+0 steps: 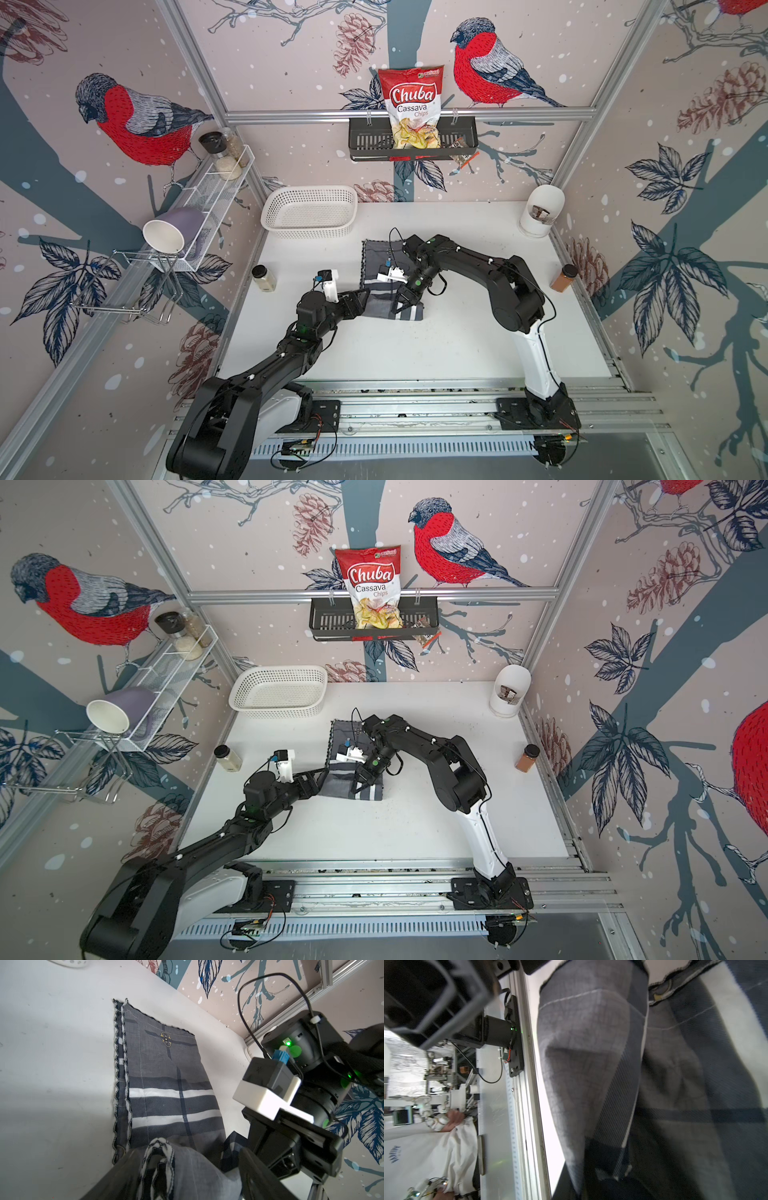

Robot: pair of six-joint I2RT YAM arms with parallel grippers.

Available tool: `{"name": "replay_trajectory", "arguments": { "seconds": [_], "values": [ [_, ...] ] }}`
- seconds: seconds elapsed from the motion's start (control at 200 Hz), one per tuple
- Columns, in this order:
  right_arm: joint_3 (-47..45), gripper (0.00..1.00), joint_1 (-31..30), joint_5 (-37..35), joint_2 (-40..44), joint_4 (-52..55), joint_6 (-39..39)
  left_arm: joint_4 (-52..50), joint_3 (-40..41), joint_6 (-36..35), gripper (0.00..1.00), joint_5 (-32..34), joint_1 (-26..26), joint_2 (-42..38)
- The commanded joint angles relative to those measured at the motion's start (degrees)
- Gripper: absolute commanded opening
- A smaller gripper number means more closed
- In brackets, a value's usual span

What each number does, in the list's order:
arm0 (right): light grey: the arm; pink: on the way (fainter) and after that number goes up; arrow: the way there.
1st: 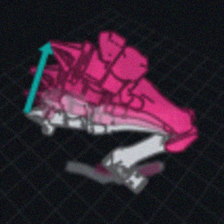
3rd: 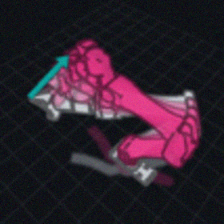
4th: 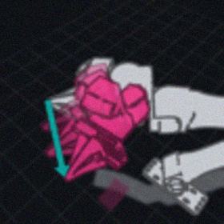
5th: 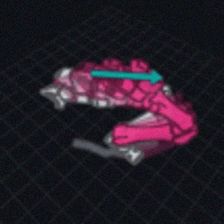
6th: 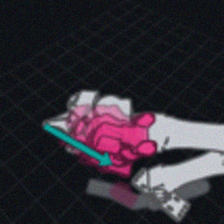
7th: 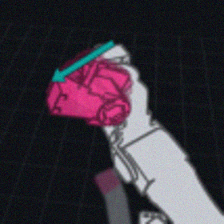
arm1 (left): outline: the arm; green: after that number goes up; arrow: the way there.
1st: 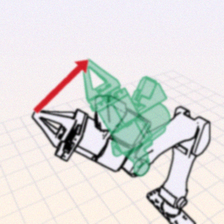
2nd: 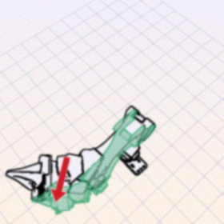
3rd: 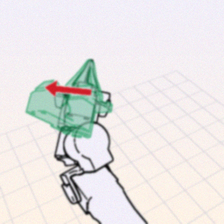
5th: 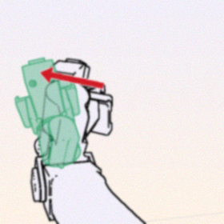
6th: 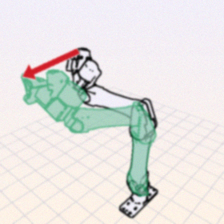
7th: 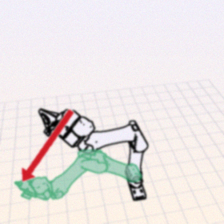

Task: Roll up the pillowcase
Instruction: Roll the pillowcase at the center of the board.

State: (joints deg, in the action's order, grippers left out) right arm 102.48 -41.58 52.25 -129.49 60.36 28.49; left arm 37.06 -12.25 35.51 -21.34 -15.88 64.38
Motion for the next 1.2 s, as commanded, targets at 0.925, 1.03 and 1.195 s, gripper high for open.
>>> {"name": "replay_trajectory", "arguments": {
  "seconds": [0.925, 1.03, 1.195],
  "values": [
    [-5.97, 1.0, -0.48, -26.48, 13.25, -24.63, -12.95, 0.66, -4.76, -1.17, 0.63, 4.88, -0.68, 19.22],
    [-23.72, 1.0, -5.9, -46.14, 27.36, -44.48, -11.32, -0.4, -4.95, -1.05, 0.63, 5.73, -0.65, 18.97],
    [-55.14, 1.0, -22.65, -69.77, 43.69, -79.08, 7.28, -1.79, -5.56, -1.68, 0.63, 6.15, -0.63, 19.5]
  ]
}}
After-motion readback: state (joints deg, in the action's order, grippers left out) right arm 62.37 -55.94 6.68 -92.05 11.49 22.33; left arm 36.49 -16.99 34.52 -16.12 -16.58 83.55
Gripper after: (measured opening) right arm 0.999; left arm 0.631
